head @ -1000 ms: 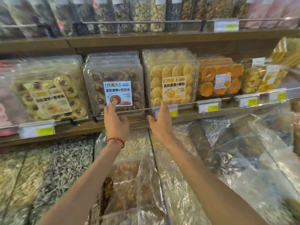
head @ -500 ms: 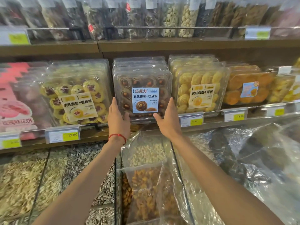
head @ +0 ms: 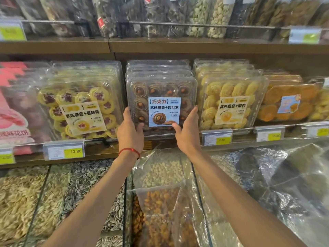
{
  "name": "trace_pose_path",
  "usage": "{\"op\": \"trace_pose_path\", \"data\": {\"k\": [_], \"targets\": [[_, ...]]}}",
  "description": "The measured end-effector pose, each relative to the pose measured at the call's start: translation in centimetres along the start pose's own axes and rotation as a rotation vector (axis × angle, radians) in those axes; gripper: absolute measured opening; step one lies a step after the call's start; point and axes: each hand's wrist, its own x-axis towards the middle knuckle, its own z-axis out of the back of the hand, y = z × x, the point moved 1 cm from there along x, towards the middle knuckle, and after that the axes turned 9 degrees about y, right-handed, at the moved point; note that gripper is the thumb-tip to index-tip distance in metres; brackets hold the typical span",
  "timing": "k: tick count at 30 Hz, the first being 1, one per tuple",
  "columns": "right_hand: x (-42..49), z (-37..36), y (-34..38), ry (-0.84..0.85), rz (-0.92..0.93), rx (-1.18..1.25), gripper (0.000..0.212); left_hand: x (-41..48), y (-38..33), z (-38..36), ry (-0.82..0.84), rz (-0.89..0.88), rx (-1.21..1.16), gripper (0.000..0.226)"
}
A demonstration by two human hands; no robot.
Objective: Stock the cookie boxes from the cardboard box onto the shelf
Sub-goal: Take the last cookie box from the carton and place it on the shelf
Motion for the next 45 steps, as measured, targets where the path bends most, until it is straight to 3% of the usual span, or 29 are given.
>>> {"op": "trace_pose_path", "data": {"k": [13, 27, 40, 45], "targets": [[0.8, -0.5, 0.6, -0.086, 0.021, -0.053, 0.096, 0.2, -0.4, -0.3, 0.011, 0.010, 0.063, 0.065], [-0.3, -1.9, 1.2, -0.144, 0.010, -0.047, 0.096, -1.2, 0.3, -0.1, -0.011, 0.070, 0.071, 0.031], [-2.7, -2.8, 0.6, -0.089, 0.045, -0.308, 0.074, -1.0, 0.4, -0.4, -0.020, 0.093, 0.092, 0.033], [-2.4, -2.3, 0.8, -0.059, 0.027, -0.302, 0.074, -0.8, 0.6, -0.4, 0.008, 0.111, 0.144, 0.039]]}}
